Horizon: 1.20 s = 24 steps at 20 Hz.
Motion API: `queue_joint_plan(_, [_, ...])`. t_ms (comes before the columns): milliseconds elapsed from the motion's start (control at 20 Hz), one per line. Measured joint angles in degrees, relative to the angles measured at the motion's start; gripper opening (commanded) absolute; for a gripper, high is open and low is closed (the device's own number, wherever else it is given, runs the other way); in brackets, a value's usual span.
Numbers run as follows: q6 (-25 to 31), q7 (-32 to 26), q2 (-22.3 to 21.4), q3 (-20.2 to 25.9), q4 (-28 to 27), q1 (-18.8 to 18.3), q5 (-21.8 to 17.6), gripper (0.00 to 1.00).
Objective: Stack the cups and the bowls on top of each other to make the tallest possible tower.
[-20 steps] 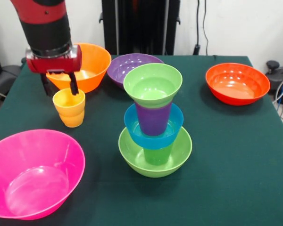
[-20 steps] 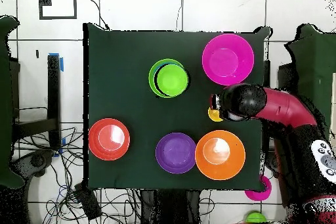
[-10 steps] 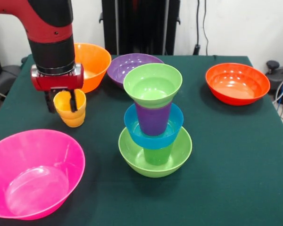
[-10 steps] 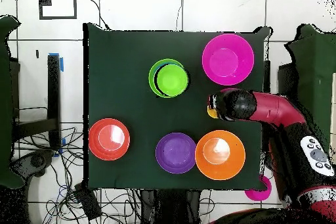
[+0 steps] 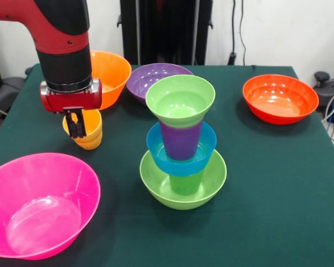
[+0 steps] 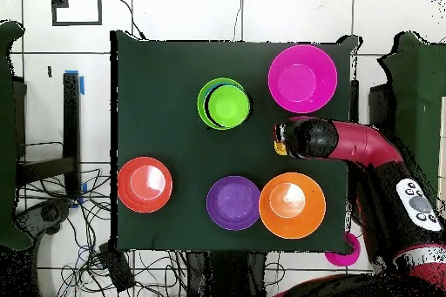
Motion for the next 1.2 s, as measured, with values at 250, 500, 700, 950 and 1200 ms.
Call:
queue_joint_plan(250, [0.0, 0.0, 0.0, 0.0, 0.0, 0.0, 0.0, 0.0])
queue_joint_plan(500, [0.01, 0.0, 0.01, -0.01, 0.01, 0.0, -0.02, 1.0])
queue_joint_plan(700, [0.0, 0.0, -0.01, 0.0, 0.04, 0.0, -0.71, 1.0])
queue_joint_plan(950, [0.01, 0.0, -0.37, -0.01, 0.26, 0.0, -1.12, 1.0])
queue_joint_plan(1200, [0.01, 0.0, -1.55, -0.01, 1.06, 0.0, -1.17, 1.0])
